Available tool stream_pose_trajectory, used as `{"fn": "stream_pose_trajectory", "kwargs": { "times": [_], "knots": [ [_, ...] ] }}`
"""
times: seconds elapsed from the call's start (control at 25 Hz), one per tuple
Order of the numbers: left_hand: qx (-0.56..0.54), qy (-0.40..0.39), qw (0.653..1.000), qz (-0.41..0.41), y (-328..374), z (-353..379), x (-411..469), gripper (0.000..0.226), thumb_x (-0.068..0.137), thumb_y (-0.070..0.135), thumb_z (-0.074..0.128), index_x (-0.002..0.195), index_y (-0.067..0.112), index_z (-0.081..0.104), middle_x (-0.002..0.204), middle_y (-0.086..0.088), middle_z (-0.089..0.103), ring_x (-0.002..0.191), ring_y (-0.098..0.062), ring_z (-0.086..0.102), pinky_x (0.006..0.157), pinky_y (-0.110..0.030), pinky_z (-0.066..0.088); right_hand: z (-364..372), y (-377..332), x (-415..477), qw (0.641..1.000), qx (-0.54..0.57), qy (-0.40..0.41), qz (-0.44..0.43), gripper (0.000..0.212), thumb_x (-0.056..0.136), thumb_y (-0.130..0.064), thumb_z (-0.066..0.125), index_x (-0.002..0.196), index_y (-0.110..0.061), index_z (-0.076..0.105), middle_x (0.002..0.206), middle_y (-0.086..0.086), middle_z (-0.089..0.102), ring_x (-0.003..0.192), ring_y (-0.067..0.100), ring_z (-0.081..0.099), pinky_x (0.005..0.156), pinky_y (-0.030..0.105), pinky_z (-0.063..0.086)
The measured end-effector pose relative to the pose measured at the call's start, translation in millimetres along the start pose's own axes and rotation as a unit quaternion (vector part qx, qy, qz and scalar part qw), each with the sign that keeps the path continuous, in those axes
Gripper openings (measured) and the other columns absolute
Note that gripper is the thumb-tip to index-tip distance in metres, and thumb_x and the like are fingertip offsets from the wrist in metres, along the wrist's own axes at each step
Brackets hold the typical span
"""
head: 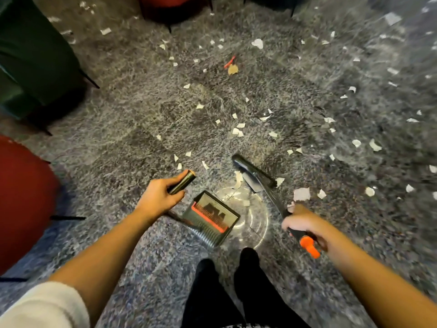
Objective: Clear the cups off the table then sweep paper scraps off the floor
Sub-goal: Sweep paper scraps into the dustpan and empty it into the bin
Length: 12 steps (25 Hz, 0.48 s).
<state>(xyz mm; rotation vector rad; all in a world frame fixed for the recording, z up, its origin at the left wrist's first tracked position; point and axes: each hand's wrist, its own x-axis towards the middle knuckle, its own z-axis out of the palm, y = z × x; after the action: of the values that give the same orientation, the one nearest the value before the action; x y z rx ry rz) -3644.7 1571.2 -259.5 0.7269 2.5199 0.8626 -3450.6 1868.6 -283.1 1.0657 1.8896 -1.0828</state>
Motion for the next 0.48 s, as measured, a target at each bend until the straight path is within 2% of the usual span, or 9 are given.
{"fn": "stream_pose_trajectory", "kwargs": {
  "times": [0.04,0.12,0.2,0.28,0.4,0.48],
  "knots": [
    [0.001,-0.005,1.0,-0.002,-2,-3,-1,0.056,0.082,0.008,0.07,0.132,0.024,0.052,0.092,0.006,0.068,0.063,0.014,0.056,0.06,-0.006,0.04,12,0,-4,1.0,0.001,-0.005,0.0,0.019,0.076,0.001,0.065,0.073,-0.011,0.05,0.059,0.004,0.055,0.05,0.015,0.051,0.048,0.022,0.039],
    [-0.011,-0.022,1.0,-0.004,-6,-6,-5,0.054,0.082,0.008,0.069,0.132,0.02,0.054,0.111,0.002,0.068,0.079,-0.003,0.064,0.07,-0.012,0.045,35,2,-13,1.0,0.02,-0.02,0.001,0.018,0.076,0.007,0.061,0.072,-0.007,0.05,0.059,0.007,0.051,0.048,0.017,0.048,0.047,0.024,0.039],
    [-0.032,-0.035,0.999,-0.009,-7,-8,-8,0.051,0.083,0.008,0.068,0.132,0.02,0.055,0.119,0.002,0.065,0.079,-0.009,0.065,0.069,-0.012,0.046,54,1,-26,0.999,0.029,-0.023,0.002,0.016,0.077,0.01,0.056,0.072,-0.005,0.051,0.055,0.008,0.049,0.041,0.015,0.047,0.04,0.02,0.037],
    [-0.04,-0.043,0.998,-0.018,-7,-10,-5,0.053,0.084,0.008,0.066,0.133,0.024,0.053,0.112,0.0,0.069,0.068,-0.005,0.062,0.062,-0.018,0.046,67,-1,-38,1.0,0.007,-0.024,-0.004,0.021,0.077,0.008,0.056,0.065,-0.008,0.049,0.053,0.005,0.048,0.038,0.011,0.046,0.037,0.015,0.034],
    [-0.028,-0.051,0.998,-0.004,-10,-16,2,0.054,0.084,0.009,0.065,0.133,0.027,0.052,0.083,0.001,0.067,0.046,0.003,0.049,0.047,-0.011,0.037,83,-9,-61,0.999,-0.006,-0.046,-0.013,0.025,0.076,0.007,0.057,0.064,-0.012,0.045,0.056,0.004,0.047,0.043,0.01,0.045,0.038,0.014,0.034],
    [-0.027,-0.061,0.998,0.005,-12,-20,6,0.052,0.084,0.01,0.065,0.133,0.025,0.054,0.088,-0.002,0.069,0.048,0.001,0.048,0.049,-0.014,0.037,94,-12,-76,0.998,0.037,-0.058,-0.008,0.024,0.076,0.01,0.053,0.068,-0.009,0.044,0.054,0.007,0.044,0.033,0.009,0.045,0.035,0.014,0.033]
  ]
}}
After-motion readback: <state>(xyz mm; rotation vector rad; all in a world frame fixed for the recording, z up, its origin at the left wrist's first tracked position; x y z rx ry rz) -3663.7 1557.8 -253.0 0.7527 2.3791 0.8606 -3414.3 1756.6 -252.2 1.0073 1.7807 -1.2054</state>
